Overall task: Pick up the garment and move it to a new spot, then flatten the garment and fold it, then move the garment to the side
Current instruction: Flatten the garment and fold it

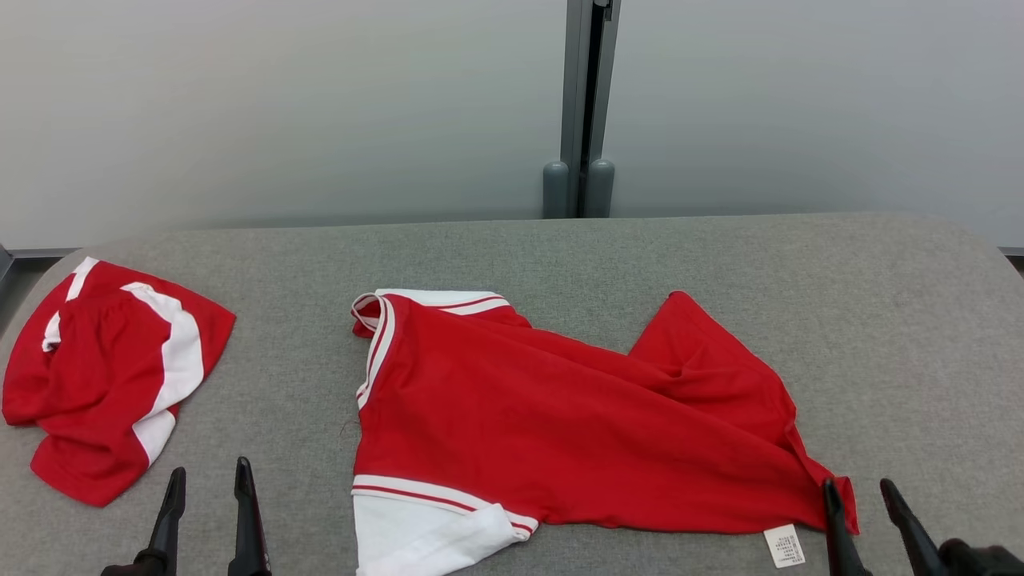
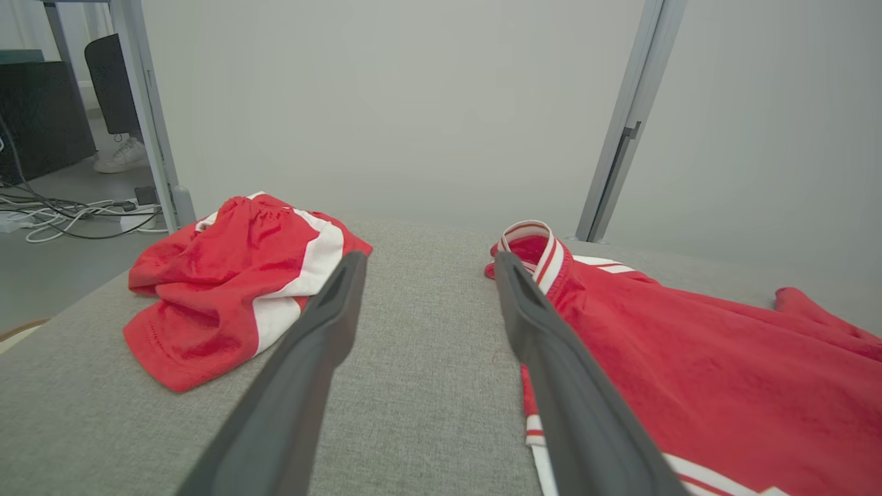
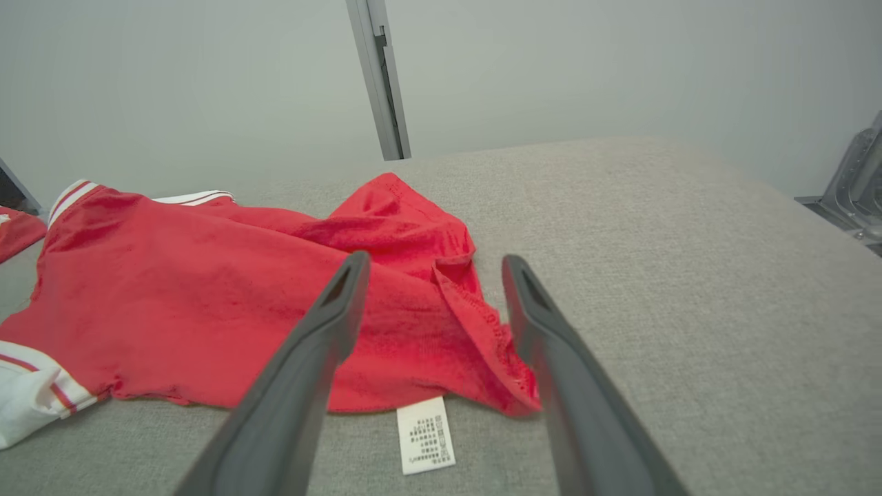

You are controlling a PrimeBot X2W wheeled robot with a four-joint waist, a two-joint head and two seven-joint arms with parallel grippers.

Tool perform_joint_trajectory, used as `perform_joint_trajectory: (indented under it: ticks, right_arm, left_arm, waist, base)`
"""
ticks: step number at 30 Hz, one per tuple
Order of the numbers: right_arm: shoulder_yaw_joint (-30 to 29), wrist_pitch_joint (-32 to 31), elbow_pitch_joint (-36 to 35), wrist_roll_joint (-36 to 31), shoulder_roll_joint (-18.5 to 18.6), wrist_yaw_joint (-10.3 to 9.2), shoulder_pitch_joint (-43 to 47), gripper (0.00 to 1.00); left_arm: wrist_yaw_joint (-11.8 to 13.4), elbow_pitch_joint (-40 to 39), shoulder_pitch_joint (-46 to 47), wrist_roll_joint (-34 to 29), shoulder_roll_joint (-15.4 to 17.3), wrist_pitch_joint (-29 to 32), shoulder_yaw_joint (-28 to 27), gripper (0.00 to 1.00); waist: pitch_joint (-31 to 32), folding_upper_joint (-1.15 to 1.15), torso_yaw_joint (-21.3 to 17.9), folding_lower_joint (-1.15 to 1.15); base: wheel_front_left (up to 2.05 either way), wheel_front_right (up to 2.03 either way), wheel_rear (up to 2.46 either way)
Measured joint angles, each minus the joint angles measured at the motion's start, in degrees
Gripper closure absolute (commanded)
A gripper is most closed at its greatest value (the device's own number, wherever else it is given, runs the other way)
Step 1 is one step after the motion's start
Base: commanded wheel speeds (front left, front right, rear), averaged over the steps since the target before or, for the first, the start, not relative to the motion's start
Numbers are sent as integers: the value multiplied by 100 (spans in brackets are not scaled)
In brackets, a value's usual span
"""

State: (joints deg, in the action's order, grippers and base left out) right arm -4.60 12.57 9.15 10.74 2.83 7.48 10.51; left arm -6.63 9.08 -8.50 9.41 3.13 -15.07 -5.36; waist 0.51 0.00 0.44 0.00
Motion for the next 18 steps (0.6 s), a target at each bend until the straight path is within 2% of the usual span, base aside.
perform_joint_trajectory:
  ticks: [4, 11, 14, 15, 18]
  right_arm:
    - [-96, -204, -8, -125, 27, 0, -336, 0]
    - [81, -933, 133, -216, 464, 1, -1383, 0]
    - [134, -1274, 376, -212, 646, 1, -1873, 0]
    - [182, -1551, 650, -219, 765, 1, -2114, 0]
    - [267, -1802, 1051, -200, 902, 0, -2346, 0]
  left_arm:
    - [-19, -21, -1, -73, -11, 0, 5, 0]
    - [-46, -22, 84, -55, -15, 0, 36, 0]
    - [-47, -42, 188, -77, -18, 0, 71, 0]
    - [-48, -54, 236, -85, -18, 0, 99, 0]
    - [-48, -76, 338, -79, -19, 0, 193, 0]
  waist:
    - [-21, 1, 21, 0]
    - [-153, 1, 84, 0]
    - [-251, 1, 138, 1]
    - [-319, 1, 185, 1]
    - [-443, 2, 258, 1]
  base:
    - [0, 0, 0]
    - [0, 0, 0]
    - [0, 0, 0]
    - [0, 0, 0]
    - [0, 0, 0]
